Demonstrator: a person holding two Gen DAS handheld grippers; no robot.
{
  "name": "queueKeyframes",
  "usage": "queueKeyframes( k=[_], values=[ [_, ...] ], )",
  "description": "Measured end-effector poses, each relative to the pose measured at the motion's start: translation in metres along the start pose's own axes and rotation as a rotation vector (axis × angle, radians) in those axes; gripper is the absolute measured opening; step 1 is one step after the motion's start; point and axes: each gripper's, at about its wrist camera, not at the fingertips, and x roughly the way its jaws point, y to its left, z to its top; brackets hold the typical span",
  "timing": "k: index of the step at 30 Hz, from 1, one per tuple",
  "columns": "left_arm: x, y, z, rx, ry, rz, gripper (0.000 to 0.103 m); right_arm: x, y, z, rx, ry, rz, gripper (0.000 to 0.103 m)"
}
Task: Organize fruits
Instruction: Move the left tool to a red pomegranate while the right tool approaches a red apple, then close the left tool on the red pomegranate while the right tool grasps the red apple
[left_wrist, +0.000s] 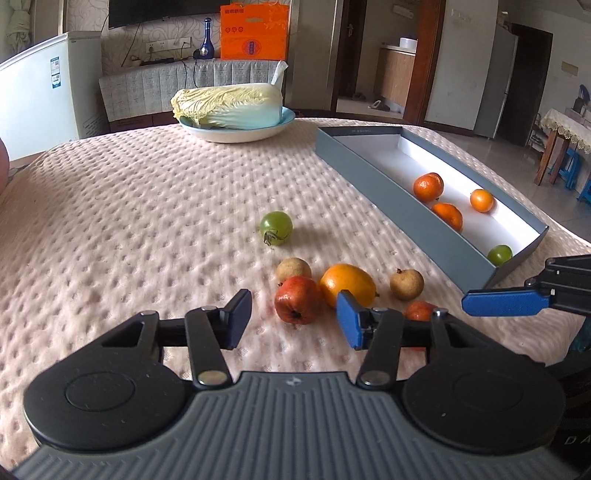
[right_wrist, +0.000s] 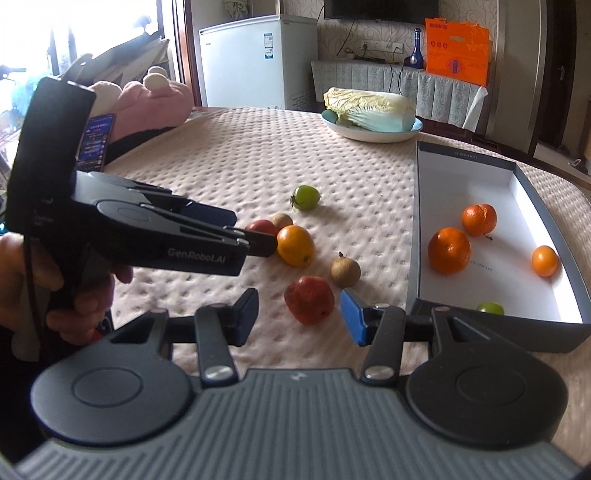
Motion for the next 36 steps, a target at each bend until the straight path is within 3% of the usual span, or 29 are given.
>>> queueKeyframes(
  k=[11,17,36],
  values=[
    [0.002,0.001,0.001,-0.018,-0.014,-0.052,0.053,0.014,0.002,0.002,-0.008,0.028,-0.015,0.052],
    [-0.004,0.005,0.0,-0.031,-0.025,-0.083,0.053,0.023,0.002,0.001,-0.018,0.054,-0.019,0.044],
    [0.018,0.009,-0.001,-0.053,0.003,-0.051,0.05,0.034,0.001,0.003,-0.018,0.085,-0.024,0.041]
  ],
)
